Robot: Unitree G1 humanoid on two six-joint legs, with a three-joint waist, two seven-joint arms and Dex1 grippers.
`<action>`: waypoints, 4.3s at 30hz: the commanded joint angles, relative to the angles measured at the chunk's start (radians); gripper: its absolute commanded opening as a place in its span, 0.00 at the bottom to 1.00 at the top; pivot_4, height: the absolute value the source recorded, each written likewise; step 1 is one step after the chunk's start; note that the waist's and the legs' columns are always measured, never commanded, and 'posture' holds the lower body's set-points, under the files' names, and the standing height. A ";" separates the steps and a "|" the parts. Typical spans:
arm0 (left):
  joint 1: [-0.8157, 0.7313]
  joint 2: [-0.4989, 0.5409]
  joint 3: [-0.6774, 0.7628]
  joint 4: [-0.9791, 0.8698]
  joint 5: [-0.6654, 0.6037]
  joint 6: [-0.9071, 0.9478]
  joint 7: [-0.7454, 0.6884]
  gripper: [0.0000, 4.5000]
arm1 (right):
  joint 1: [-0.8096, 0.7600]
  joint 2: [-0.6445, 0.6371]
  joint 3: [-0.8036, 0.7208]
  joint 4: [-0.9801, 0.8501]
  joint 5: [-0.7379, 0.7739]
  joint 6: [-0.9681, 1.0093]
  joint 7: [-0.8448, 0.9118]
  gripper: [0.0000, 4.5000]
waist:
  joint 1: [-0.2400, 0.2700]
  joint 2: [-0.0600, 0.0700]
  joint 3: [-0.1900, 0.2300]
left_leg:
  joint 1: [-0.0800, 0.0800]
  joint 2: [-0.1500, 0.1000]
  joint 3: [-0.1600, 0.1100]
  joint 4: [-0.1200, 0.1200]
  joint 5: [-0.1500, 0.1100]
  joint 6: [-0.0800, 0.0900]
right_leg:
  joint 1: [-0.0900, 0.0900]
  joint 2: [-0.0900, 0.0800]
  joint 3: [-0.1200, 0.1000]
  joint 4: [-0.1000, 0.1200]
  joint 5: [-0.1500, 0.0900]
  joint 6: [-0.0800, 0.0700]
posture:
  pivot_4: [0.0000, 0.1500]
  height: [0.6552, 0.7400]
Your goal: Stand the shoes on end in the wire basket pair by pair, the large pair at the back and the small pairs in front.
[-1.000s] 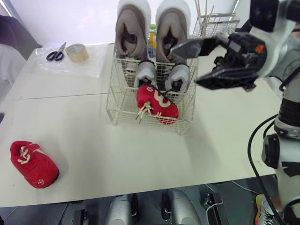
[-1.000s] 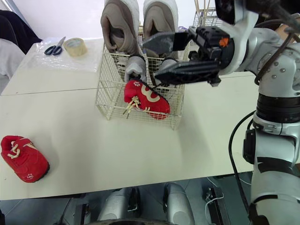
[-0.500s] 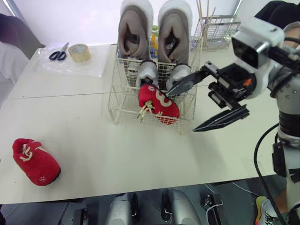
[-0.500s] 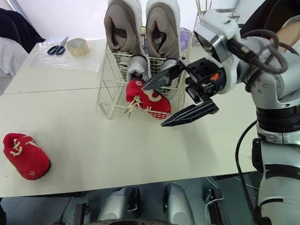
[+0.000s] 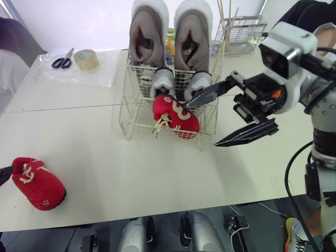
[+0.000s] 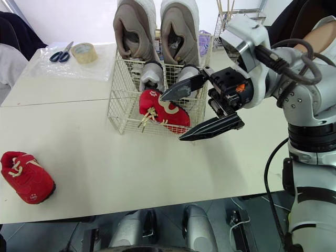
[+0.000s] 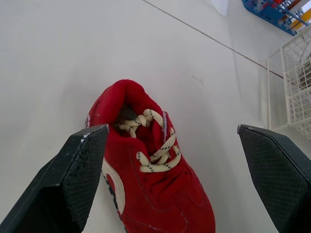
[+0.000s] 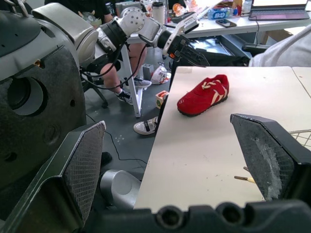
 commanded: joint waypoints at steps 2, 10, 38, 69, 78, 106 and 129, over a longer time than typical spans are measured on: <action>-0.004 -0.002 0.022 -0.003 -0.013 -0.012 0.016 0.98 | -0.025 -0.010 -0.033 0.003 0.014 0.003 -0.006 1.00 | -0.006 0.000 0.000 | 0.000 0.000 0.000 0.000 0.000 0.000 | 0.000 0.000 0.000 0.000 0.000 0.000 | 1.00 1.00; -0.001 -0.024 0.027 -0.018 -0.018 -0.016 0.035 0.98 | -0.035 -0.003 -0.026 0.031 0.000 -0.010 -0.002 1.00 | -0.014 0.000 0.000 | 0.000 0.000 0.000 0.000 0.000 0.000 | 0.000 0.000 0.000 0.000 0.000 0.000 | 1.00 1.00; -0.002 0.038 -0.033 0.158 0.087 -0.024 0.021 0.98 | 0.014 -0.029 -0.076 -0.052 0.060 0.053 -0.089 1.00 | -0.011 0.000 0.000 | 0.000 0.000 0.000 -0.001 0.000 0.000 | -0.001 -0.003 -0.002 0.000 0.000 0.000 | 1.00 1.00; -0.710 0.227 -0.196 0.015 0.137 -0.090 0.194 0.05 | -0.004 -0.052 -0.096 -0.019 0.004 -0.006 -0.172 1.00 | 0.020 -0.006 -0.001 | -0.001 0.000 0.000 0.000 0.000 0.000 | 0.000 -0.004 -0.005 0.000 0.001 -0.001 | 1.00 1.00; -1.238 -0.097 -0.851 -0.201 0.445 -0.476 0.352 0.05 | -0.056 -0.075 -0.096 0.002 -0.007 0.008 -0.189 1.00 | 0.015 -0.004 -0.001 | 0.000 -0.004 0.007 0.002 0.004 0.003 | 0.012 -0.006 -0.011 -0.004 0.008 0.009 | 1.00 1.00; -0.881 -0.524 -1.219 -0.313 0.999 -0.843 0.439 0.05 | -0.045 -0.173 -0.116 -0.054 0.050 0.151 -0.258 1.00 | 0.023 -0.004 -0.001 | 0.002 0.004 0.010 0.005 0.004 0.003 | 0.015 0.003 -0.014 -0.006 0.009 0.011 | 1.00 1.00; -0.720 -0.560 -1.244 -0.422 1.047 -0.754 0.345 0.95 | 0.011 -0.125 -0.138 -0.073 0.077 0.136 -0.284 1.00 | 0.044 -0.004 -0.002 | 0.003 0.003 0.008 0.006 0.002 0.007 | 0.016 0.001 -0.016 -0.005 0.009 0.011 | 1.00 1.00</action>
